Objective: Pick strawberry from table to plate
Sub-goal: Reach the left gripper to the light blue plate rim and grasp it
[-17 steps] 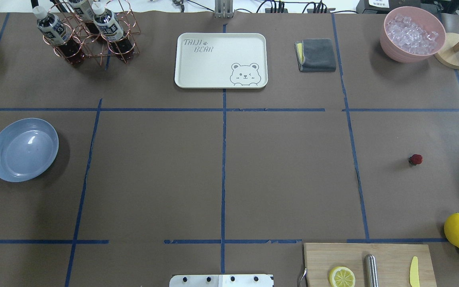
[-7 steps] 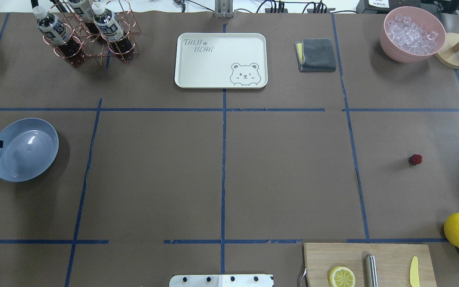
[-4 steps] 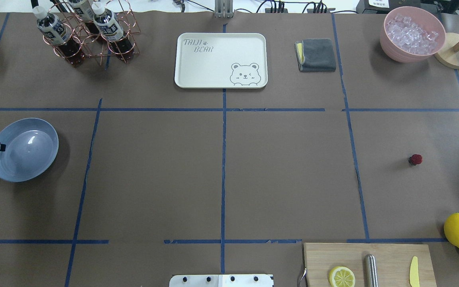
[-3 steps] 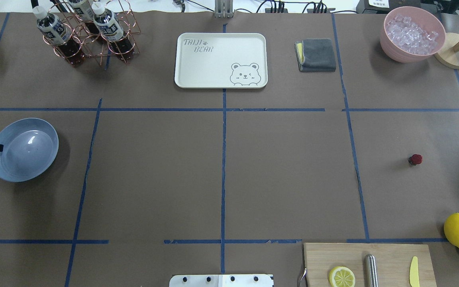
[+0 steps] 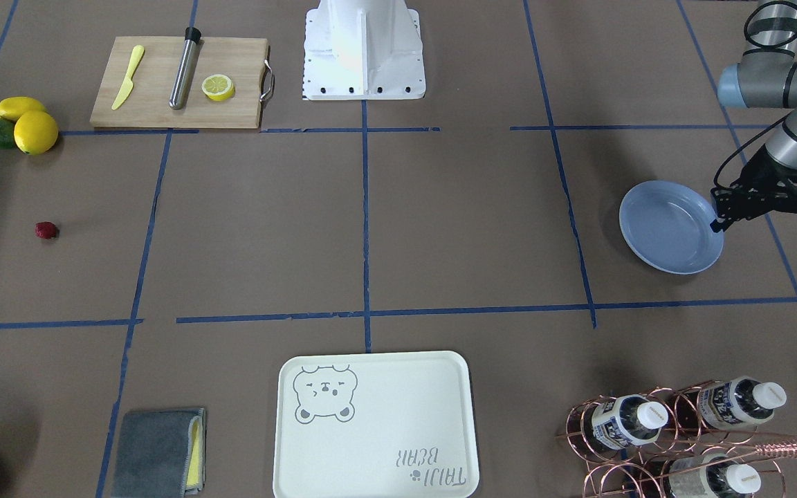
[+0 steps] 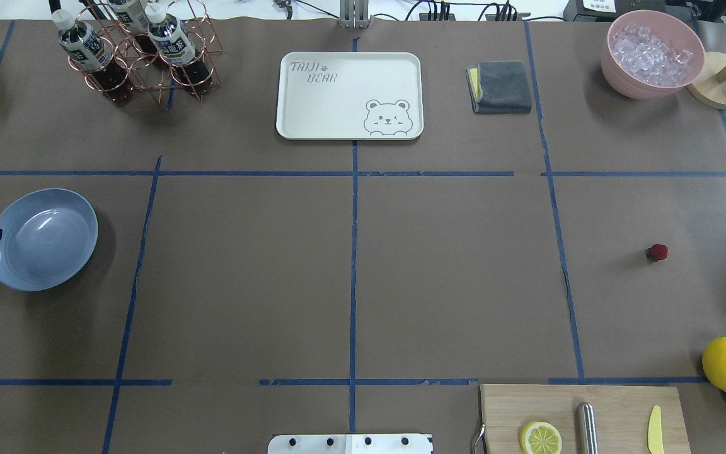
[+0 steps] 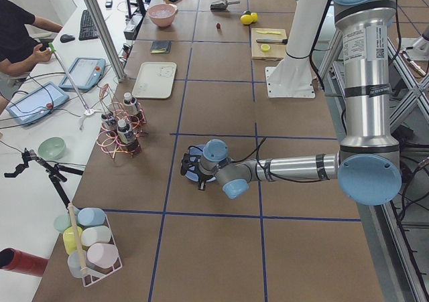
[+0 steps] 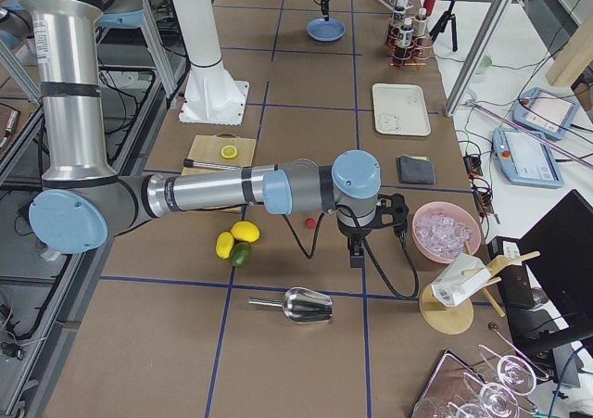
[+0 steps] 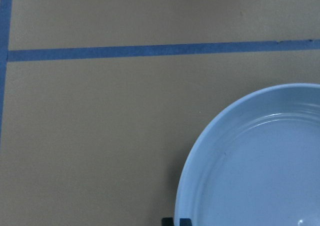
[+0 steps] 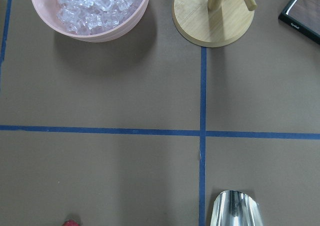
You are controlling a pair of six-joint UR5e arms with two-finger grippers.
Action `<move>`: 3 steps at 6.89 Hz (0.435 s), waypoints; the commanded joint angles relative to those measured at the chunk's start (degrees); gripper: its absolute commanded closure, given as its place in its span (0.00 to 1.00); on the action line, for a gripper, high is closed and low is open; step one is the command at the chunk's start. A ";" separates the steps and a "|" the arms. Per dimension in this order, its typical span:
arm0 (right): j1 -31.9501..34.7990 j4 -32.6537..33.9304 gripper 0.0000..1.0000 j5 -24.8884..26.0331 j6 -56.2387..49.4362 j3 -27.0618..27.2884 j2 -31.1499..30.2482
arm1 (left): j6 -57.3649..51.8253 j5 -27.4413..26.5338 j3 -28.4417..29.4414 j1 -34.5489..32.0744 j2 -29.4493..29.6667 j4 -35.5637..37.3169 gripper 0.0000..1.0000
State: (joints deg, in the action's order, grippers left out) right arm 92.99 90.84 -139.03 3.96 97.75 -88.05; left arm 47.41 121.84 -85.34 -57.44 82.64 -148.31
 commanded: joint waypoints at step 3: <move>-0.18 -1.10 0.00 0.25 -0.09 -0.28 -0.02 | 1.45 8.76 -10.09 -8.91 14.59 25.28 1.00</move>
State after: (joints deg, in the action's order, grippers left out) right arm 92.92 90.52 -138.82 3.94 97.44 -88.23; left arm 47.75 130.15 -92.60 -65.00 90.41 -132.45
